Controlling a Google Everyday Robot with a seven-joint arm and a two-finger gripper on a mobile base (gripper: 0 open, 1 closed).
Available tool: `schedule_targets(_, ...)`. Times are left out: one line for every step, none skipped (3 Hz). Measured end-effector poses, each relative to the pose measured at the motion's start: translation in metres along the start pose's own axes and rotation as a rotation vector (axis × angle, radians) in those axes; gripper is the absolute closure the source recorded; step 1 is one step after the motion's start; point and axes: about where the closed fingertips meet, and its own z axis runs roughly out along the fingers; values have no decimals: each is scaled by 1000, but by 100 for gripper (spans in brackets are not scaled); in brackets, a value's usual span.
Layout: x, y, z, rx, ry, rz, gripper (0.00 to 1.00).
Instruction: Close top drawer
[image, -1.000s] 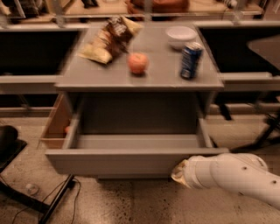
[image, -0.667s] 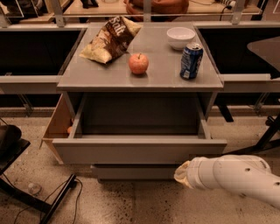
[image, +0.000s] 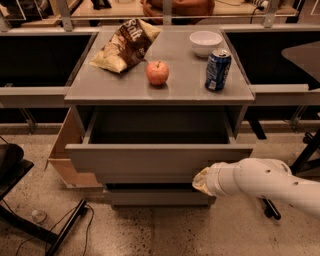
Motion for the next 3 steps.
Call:
schedule_targets(-14, -34, 20, 16, -39, -11, 100)
schedule_targets(-24, -59, 42, 21, -75, -22, 100)
schedule_targets(-34, -82, 53, 37, -103, -29, 100)
